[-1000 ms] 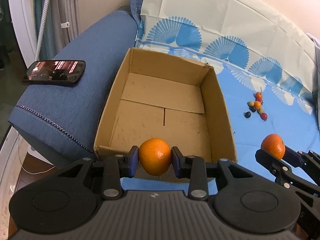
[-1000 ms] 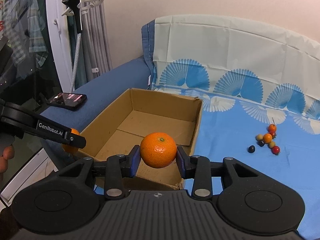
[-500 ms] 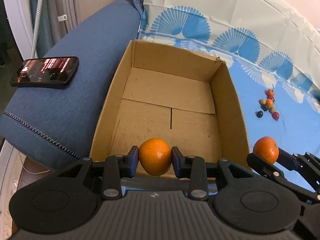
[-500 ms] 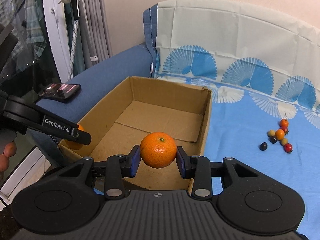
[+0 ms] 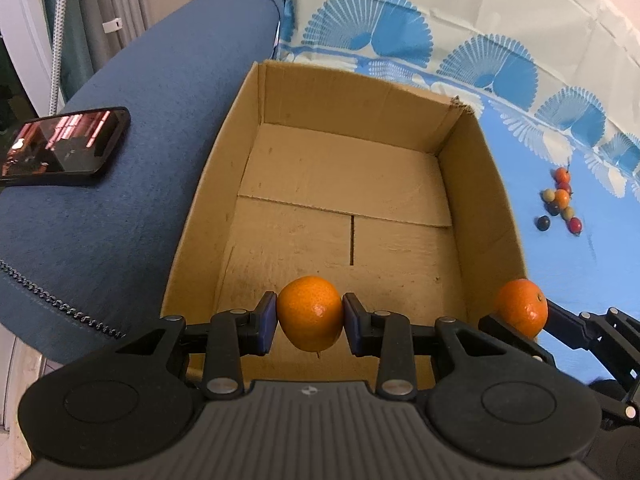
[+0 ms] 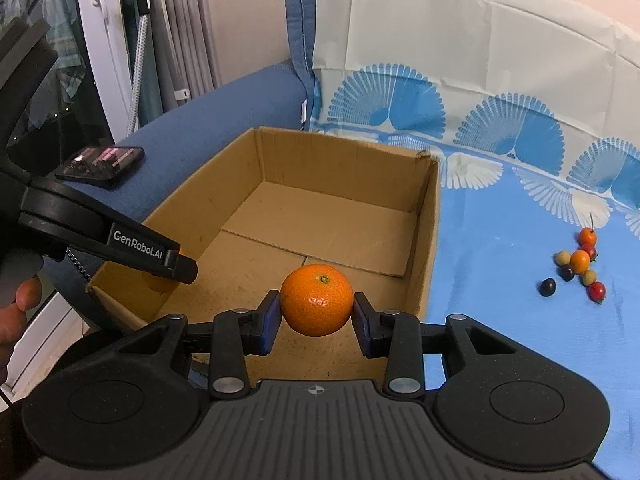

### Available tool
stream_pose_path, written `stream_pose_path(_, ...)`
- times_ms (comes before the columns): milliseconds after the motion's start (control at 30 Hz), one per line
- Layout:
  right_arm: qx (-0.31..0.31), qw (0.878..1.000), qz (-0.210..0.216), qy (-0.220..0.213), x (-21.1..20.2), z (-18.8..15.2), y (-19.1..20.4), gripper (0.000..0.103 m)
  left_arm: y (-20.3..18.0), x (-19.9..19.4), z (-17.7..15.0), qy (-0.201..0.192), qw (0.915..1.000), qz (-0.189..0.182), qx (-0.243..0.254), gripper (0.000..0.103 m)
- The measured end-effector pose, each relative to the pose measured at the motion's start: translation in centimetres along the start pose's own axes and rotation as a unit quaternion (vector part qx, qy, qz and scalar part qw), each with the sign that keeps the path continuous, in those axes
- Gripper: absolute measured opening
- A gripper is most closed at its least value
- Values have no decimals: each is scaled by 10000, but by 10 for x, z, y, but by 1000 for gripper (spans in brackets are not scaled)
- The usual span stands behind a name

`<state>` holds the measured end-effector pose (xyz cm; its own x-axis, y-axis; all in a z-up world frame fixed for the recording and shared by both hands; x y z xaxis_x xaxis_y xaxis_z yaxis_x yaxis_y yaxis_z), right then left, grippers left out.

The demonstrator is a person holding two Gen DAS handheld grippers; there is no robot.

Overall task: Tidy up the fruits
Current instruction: 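Carry both held mandarins over the cardboard box with both tools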

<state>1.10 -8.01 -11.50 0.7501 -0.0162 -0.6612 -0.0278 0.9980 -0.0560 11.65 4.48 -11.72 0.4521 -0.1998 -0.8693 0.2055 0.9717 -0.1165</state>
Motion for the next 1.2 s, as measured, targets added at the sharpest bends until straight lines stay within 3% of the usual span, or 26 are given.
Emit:
stream_pose_path(533, -69, 9993, 86, 369, 44, -11, 3, 40, 4, 48, 1, 289, 9993, 226, 69, 39)
stream_pose_path(1200, -146, 9979, 130, 620, 68, -21, 7, 40, 15, 84, -6, 557, 9970, 520, 120, 39)
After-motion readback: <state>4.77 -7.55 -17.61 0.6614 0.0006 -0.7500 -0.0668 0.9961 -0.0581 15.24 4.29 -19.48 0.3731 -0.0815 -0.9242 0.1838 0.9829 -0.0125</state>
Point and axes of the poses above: each gripper's, at about its wrist camera, not at the fingertips, and x roughly the way its jaws point, y to its left, z to its top, the point moved 9 cm from there along x, roughly the way its jaws point, and after that the axes turned 12 degrees about -x, right-handed, at the moved point
